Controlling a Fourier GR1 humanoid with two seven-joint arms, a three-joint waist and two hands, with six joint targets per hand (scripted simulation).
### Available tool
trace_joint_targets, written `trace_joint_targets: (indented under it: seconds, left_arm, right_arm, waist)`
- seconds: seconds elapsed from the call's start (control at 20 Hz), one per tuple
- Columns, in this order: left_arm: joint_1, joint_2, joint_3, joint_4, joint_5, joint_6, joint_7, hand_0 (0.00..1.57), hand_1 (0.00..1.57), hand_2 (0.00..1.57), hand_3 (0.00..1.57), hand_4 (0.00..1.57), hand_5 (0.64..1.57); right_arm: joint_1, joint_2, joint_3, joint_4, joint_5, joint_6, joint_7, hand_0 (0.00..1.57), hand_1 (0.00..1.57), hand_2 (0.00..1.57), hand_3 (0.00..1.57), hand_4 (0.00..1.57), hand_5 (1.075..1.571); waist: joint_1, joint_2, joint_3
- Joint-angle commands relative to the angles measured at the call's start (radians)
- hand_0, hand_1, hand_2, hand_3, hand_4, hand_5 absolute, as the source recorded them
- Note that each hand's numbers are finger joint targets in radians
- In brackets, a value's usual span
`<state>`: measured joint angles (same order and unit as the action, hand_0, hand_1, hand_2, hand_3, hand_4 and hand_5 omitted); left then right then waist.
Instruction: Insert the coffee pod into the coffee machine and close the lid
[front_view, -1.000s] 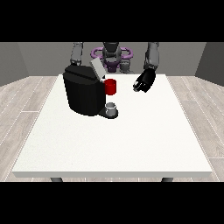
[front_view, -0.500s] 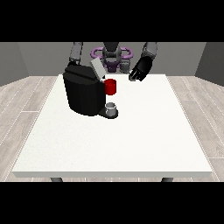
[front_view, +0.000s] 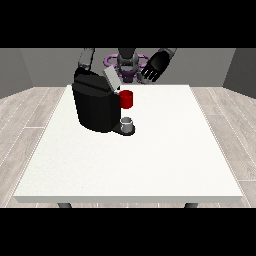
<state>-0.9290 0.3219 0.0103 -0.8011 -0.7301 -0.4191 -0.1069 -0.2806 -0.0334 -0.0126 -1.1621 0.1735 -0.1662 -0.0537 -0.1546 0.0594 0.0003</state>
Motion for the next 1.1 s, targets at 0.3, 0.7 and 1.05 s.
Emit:
trace_joint_targets:
  seconds: [0.3,0.7,1.05]
  left_arm:
    - [-0.180,0.085,0.109,0.045,0.038,-0.030,0.053,1.22,1.22,1.27,1.26,0.47,1.571]
    - [-0.276,0.108,0.121,0.085,0.021,-0.027,0.080,1.24,1.24,1.29,1.25,0.48,1.571]
    - [-0.253,0.081,0.103,0.107,-0.002,0.022,0.045,1.19,1.19,1.27,1.23,0.47,1.571]
  right_arm:
    - [-0.042,-0.004,0.008,-0.085,-0.002,0.003,0.003,0.00,0.00,0.00,0.00,0.00,1.571]
    - [-0.149,-0.042,-0.030,-0.112,-0.014,0.013,0.063,0.00,0.00,0.00,0.00,0.18,1.571]
    - [-0.160,-0.047,-0.036,-0.130,-0.012,0.006,0.087,0.00,0.00,0.00,0.00,0.15,1.571]
  waist:
    - [-0.110,0.089,-0.0003]
    - [-0.135,0.170,-0.0001]
    - [-0.141,0.195,-0.0002]
